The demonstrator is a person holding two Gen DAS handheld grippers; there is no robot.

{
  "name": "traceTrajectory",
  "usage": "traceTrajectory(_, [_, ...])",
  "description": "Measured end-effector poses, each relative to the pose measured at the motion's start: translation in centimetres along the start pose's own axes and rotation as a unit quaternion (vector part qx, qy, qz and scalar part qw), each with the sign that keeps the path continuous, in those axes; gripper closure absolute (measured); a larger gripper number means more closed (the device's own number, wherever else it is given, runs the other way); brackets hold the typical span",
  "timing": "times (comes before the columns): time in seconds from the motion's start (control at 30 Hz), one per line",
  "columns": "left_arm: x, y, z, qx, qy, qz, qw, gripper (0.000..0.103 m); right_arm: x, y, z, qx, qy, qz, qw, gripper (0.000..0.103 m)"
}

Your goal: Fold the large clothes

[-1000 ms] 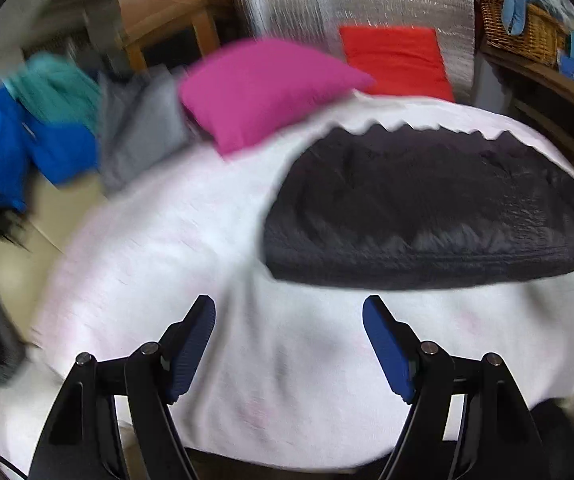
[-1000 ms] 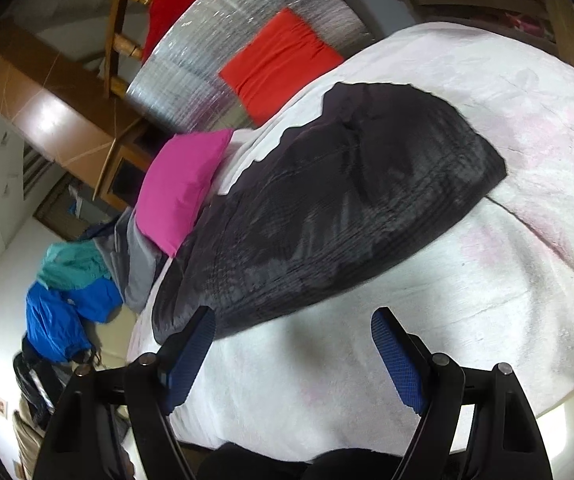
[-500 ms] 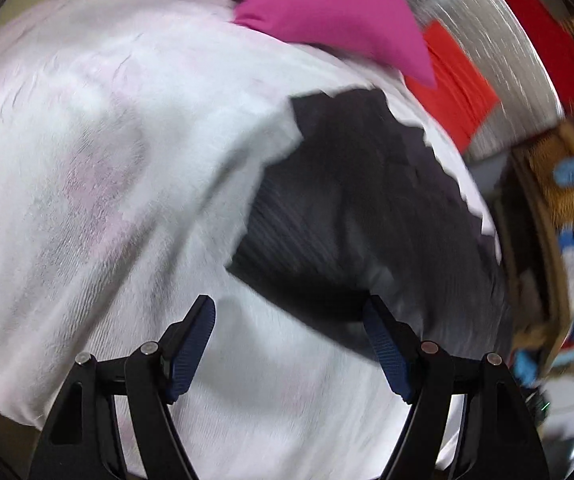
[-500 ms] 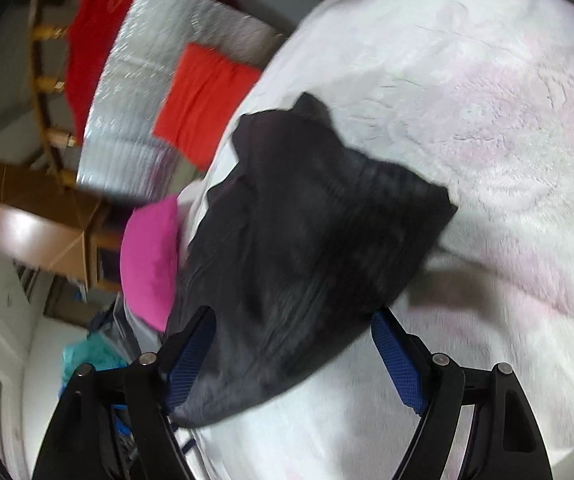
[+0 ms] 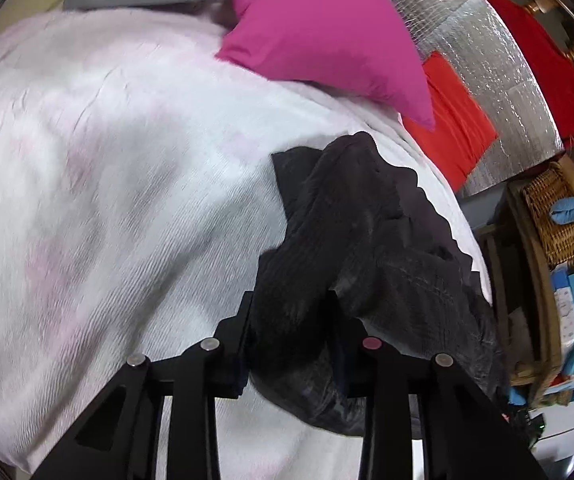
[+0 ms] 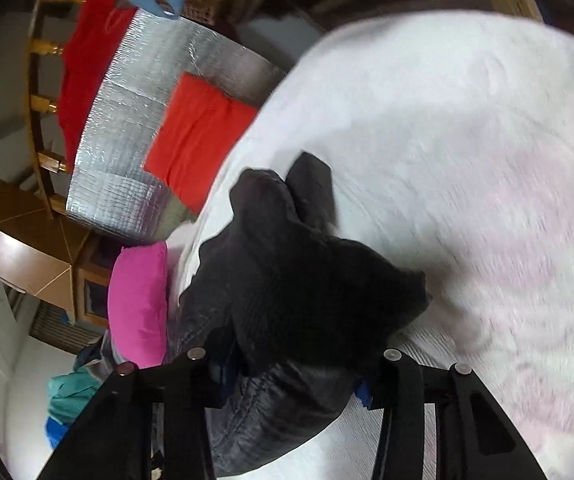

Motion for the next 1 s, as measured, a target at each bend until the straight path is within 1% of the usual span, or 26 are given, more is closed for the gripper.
traceTrajectory(0.03, [-0.1, 0.3, -0.2, -0.004, 0.002, 0.005, 1.0, 0.069, 0.2, 0.5, 0.0, -0.003, -0.006, -0.013, 1.0, 0.056])
traceTrajectory(0.07, [-0.4, 0.7, -0.6, -0.009, 0.0, 0.009, 0.9999, 0.063, 0.4, 1.0, -0.2, -0.011, -0.007, -0.024, 1.0, 0.055])
traceTrajectory(0.1, [-0.8, 0.7, -1.0, -0.009, -0.003, 0.009, 0.9999, 0.06, 0.9, 1.3, -0.4, -0.023, -0.004, -0.029, 0.999, 0.052])
traceTrajectory(0.17, [-1.6, 0.5, -1.4, -0.015, -0.017, 0.008, 0.9997, 0.044, 1.7, 0.7, -0.9, -0.034, 0.01, -0.016, 0.999, 0.048])
traceTrajectory(0.2, [-2.0, 0.0, -1.6, -0.019, -0.025, 0.008, 0.9995, 0.042, 1.8, 0.4, -1.0, -0.039, 0.015, -0.015, 0.999, 0.037])
traceTrajectory(0.23, [-2.3, -0.5, -1.8, -0.021, -0.029, 0.006, 0.9994, 0.041, 1.8, -0.2, -1.2, -0.044, 0.019, -0.009, 0.999, 0.032])
traceTrajectory(0.3, [-2.4, -1.7, -2.2, -0.018, -0.026, 0.008, 0.9995, 0.04, 1.4, -1.6, -1.4, -0.043, 0.016, 0.002, 0.999, 0.03])
traceTrajectory(0.37, [-1.9, -3.7, -2.7, 0.006, -0.008, 0.028, 0.9996, 0.04, 0.9, -3.1, -1.9, -0.044, -0.002, -0.006, 0.999, 0.03])
traceTrajectory(0.4, [-1.6, -4.6, -2.9, 0.023, 0.007, 0.041, 0.9989, 0.04, 0.4, -4.1, -2.5, -0.044, -0.015, -0.004, 0.999, 0.03])
traceTrajectory(0.43, [-0.7, -5.8, -3.3, 0.044, 0.034, 0.054, 0.997, 0.039, 0.0, -4.8, -2.7, -0.043, -0.024, 0.0, 0.999, 0.03])
traceTrajectory(0.47, [0.0, -6.4, -3.4, 0.057, 0.052, 0.062, 0.9951, 0.037, -0.8, -5.5, -3.2, -0.04, -0.039, 0.005, 0.998, 0.03])
traceTrajectory(0.5, [1.2, -6.8, -3.6, 0.072, 0.08, 0.075, 0.9914, 0.035, -1.9, -6.3, -3.7, -0.032, -0.062, 0.008, 0.998, 0.03])
traceTrajectory(0.53, [2.7, -7.3, -4.0, 0.089, 0.116, 0.092, 0.985, 0.03, -3.2, -7.0, -4.2, -0.023, -0.09, 0.011, 0.996, 0.03])
traceTrajectory(0.57, [4.0, -7.5, -4.4, 0.098, 0.144, 0.104, 0.9791, 0.028, -4.2, -7.2, -4.7, -0.018, -0.108, 0.016, 0.994, 0.03])
traceTrajectory(0.63, [5.6, -7.6, -5.4, 0.108, 0.187, 0.115, 0.9696, 0.027, -6.3, -7.1, -5.9, -0.019, -0.134, 0.045, 0.99, 0.03])
traceTrajectory(0.67, [7.0, -7.2, -6.1, 0.11, 0.219, 0.121, 0.9618, 0.027, -7.1, -6.6, -6.4, -0.025, -0.142, 0.051, 0.988, 0.031])
traceTrajectory(0.73, [8.0, -6.3, -6.8, 0.106, 0.249, 0.137, 0.953, 0.026, -8.8, -4.8, -7.8, -0.039, -0.173, 0.048, 0.983, 0.034])
traceTrajectory(0.77, [8.5, -5.2, -7.1, 0.098, 0.255, 0.147, 0.9507, 0.026, -9.5, -3.8, -8.5, -0.043, -0.188, 0.042, 0.98, 0.04])
traceTrajectory(0.8, [8.5, -4.6, -7.1, 0.09, 0.254, 0.149, 0.9515, 0.026, -9.9, -3.2, -9.2, -0.048, -0.2, 0.036, 0.978, 0.05])
traceTrajectory(0.83, [8.3, -3.2, -7.1, 0.071, 0.25, 0.152, 0.9536, 0.026, -10.4, -1.9, -9.9, -0.058, -0.214, 0.03, 0.975, 0.054])
traceTrajectory(0.87, [8.0, -2.0, -7.2, 0.053, 0.247, 0.162, 0.9539, 0.026, -10.6, -0.5, -10.6, -0.073, -0.225, 0.025, 0.971, 0.06])
traceTrajectory(0.9, [8.0, -0.9, -7.2, 0.041, 0.245, 0.172, 0.9531, 0.026, -10.5, 1.1, -11.2, -0.089, -0.232, 0.008, 0.969, 0.065])
traceTrajectory(0.93, [7.5, 0.2, -7.4, 0.031, 0.244, 0.181, 0.9522, 0.026, -10.1, 2.1, -11.6, -0.1, -0.236, -0.009, 0.967, 0.066])
traceTrajectory(0.97, [7.2, 0.4, -7.5, 0.033, 0.246, 0.18, 0.9519, 0.026, -9.6, 3.1, -12.0, -0.112, -0.242, -0.026, 0.964, 0.067])
traceTrajectory(1.0, [7.1, 0.4, -7.6, 0.038, 0.25, 0.179, 0.9508, 0.025, -9.1, 4.0, -12.4, -0.12, -0.249, -0.04, 0.96, 0.071])
Point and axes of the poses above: each gripper's, at about its wrist camera, not at the fingertips, and y roughly the way its jaws point, x to its right, z to its top, the point moved 1 cm from there along y, roughly the way its jaws point
